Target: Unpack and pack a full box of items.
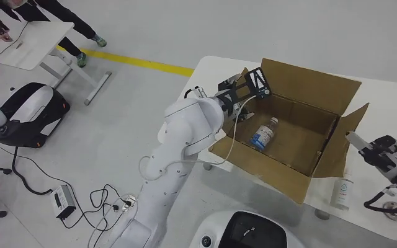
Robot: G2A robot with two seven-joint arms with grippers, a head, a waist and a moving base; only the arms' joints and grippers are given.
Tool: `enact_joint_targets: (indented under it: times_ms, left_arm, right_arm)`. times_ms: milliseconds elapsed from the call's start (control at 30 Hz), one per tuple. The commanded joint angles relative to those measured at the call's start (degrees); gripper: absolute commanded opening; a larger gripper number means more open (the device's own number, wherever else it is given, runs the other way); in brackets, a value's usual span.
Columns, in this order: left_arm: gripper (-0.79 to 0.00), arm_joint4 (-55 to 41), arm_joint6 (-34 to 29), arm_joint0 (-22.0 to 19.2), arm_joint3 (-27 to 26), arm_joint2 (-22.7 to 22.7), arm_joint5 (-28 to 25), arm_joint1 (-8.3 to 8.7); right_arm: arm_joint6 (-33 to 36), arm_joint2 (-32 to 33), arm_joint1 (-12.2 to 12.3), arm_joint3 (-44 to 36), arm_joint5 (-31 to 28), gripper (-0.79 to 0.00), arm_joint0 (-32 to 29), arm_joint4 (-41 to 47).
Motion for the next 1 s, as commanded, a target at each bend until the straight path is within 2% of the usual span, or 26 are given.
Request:
enact_joint_targets:
  times_ms: [0,100,133,167,200,300,333,500,733,867,967]
  left_arm:
    - [0.000,0.0,0.0,0.0,0.0,0.0,0.0,0.00]
    - [0.000,0.0,0.0,0.0,0.0,0.0,0.0,0.00]
    - [0.000,0.0,0.0,0.0,0.0,0.0,0.0,0.00]
    - [0.000,0.0,0.0,0.0,0.0,0.0,0.0,0.00]
    - [0.000,0.0,0.0,0.0,0.0,0.0,0.0,0.00]
    - [0.000,0.0,0.0,0.0,0.0,0.0,0.0,0.00]
    - [0.000,0.0,0.0,0.0,0.0,0.0,0.0,0.00]
    - [0.000,0.0,0.0,0.0,0.0,0.0,0.0,0.00]
    - [0.000,0.0,0.0,0.0,0.0,0.0,0.0,0.00]
    - [0.000,0.0,0.0,0.0,0.0,0.0,0.0,0.00]
    - [0.000,0.0,0.0,0.0,0.0,0.0,0.0,0.00]
  right_arm:
    - [1.5,-2.6,0.0,0.2,1.6,0.000,1.9,-1.7]
    - [4.1,-5.9,0.1,0.8,5.5,0.000,4.6,-5.4]
    - [4.9,-7.0,0.1,1.1,6.7,-0.077,5.3,-6.8]
    - [5.3,-7.8,0.1,1.2,7.5,-0.209,6.1,-7.6]
    - [5.8,-8.4,0.1,1.4,8.4,-0.379,6.6,-8.3]
    - [7.4,-9.3,0.3,1.5,10.0,-0.720,7.1,-11.1]
    - [8.0,-9.2,0.3,1.5,10.5,-0.785,7.1,-11.2]
    - [10.0,-7.6,0.7,1.1,11.7,-0.785,6.0,-12.0]
    - [9.0,-4.4,0.7,2.5,11.9,-0.785,5.9,-6.0]
    - [9.0,-1.9,0.8,4.3,9.5,-0.785,6.9,0.3]
    - [10.9,-0.1,1.2,5.8,6.3,-0.785,7.8,1.8]
